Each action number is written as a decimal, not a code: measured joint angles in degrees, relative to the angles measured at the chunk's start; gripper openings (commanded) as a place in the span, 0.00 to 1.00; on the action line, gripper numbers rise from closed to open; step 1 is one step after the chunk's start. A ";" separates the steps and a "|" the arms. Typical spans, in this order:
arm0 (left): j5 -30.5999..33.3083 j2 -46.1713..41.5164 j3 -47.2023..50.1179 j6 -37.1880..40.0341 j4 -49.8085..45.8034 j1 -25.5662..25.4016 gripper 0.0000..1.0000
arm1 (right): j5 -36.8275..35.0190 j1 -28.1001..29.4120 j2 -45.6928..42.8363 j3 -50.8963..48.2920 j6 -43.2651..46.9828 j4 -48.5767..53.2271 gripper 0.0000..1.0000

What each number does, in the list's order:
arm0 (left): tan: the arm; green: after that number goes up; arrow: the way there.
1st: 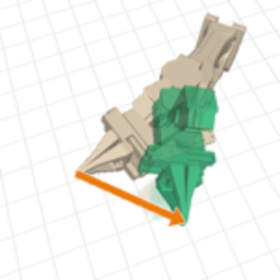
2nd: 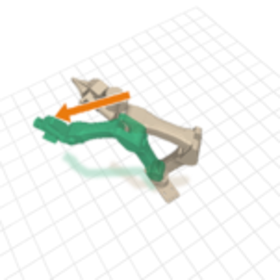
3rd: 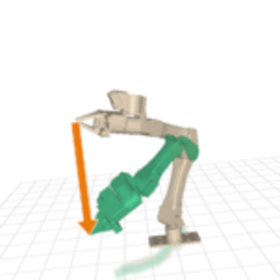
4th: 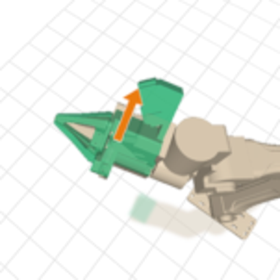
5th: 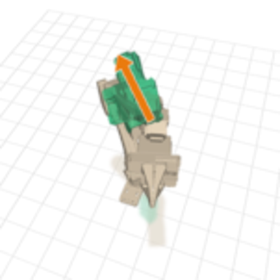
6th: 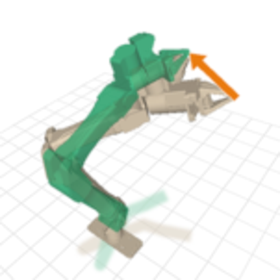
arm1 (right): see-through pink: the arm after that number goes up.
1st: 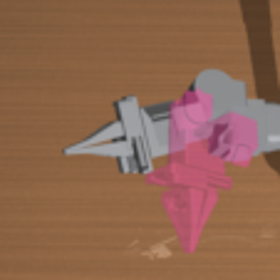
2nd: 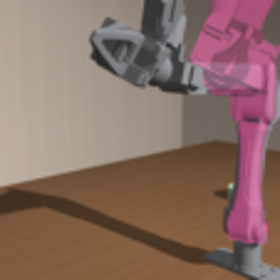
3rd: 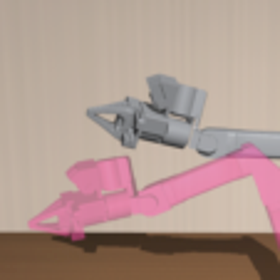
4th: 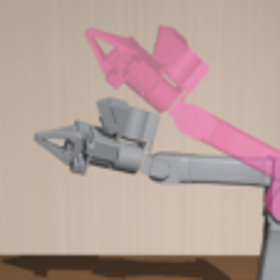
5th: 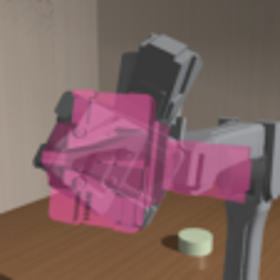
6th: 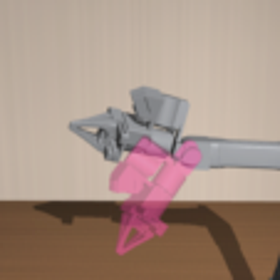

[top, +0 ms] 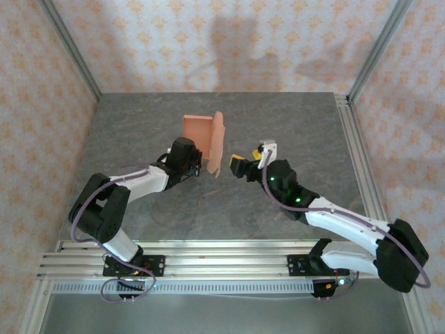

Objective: Fold the paper box

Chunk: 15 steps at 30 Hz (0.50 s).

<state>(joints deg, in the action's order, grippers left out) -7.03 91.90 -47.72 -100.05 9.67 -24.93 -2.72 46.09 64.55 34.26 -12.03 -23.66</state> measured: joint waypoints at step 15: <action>-5.44 3.10 -12.63 -4.85 -23.52 0.79 0.00 | -15.54 7.50 10.71 3.93 6.34 -6.32 0.85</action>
<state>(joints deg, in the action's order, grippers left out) -12.47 95.00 -60.36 -104.90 -13.85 -24.14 -18.26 53.58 75.26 38.20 -5.69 -29.98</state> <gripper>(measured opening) 0.066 0.848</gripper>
